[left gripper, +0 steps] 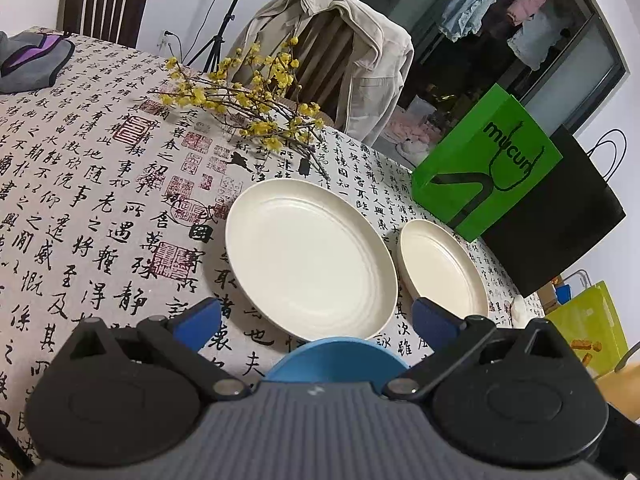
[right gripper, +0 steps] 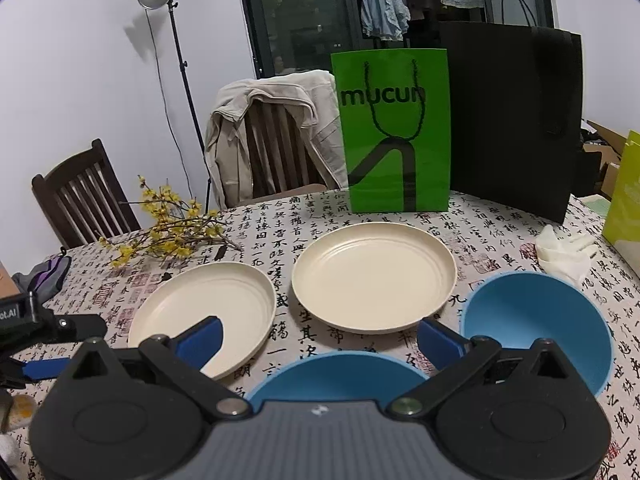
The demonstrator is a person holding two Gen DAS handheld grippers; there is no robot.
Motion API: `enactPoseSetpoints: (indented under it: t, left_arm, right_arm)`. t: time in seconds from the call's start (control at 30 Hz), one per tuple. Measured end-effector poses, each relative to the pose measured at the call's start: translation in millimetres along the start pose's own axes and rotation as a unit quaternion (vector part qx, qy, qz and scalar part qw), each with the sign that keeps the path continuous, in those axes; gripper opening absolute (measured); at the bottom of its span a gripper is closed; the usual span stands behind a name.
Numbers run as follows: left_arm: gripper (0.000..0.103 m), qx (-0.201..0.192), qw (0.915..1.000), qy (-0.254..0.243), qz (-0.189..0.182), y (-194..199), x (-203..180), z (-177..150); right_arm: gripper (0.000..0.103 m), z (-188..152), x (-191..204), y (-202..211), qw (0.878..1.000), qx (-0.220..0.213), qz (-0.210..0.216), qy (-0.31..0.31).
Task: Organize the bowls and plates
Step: 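Move both grippers past the bowls toward the two remaining cream plates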
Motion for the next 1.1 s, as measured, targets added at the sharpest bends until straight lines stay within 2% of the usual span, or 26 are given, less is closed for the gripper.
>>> enactPoseSetpoints:
  t: [0.33, 0.57, 0.73, 1.1]
  left_arm:
    - [0.103, -0.008, 0.9999, 0.005, 0.01, -2, 12, 8]
    - [0.103, -0.003, 0.9994, 0.014, 0.032, -12, 26, 12]
    - [0.103, -0.001, 0.9994, 0.013, 0.033, -14, 30, 13]
    - [0.103, -0.009, 0.9958, 0.025, 0.088, -26, 33, 44]
  right_arm:
    - [0.103, 5, 14, -15, 1.0, 0.006, 0.002, -0.002]
    - [0.103, 11, 32, -32, 0.999, 0.024, -0.01, 0.029]
    - [0.103, 16, 42, -45, 0.998, 0.05, 0.005, 0.029]
    - [0.103, 18, 65, -92, 0.995, 0.094, 0.011, 0.009]
Point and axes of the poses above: each gripper's, at about its wrist camera, not at the fingertips, and y roughly against the way its jaws point, x to its left, z to its top, the point moved 4 cm from there along -y, roughly the way its jaws point, and after that the axes turned 13 degrees about -y, right-handed, at the moved point
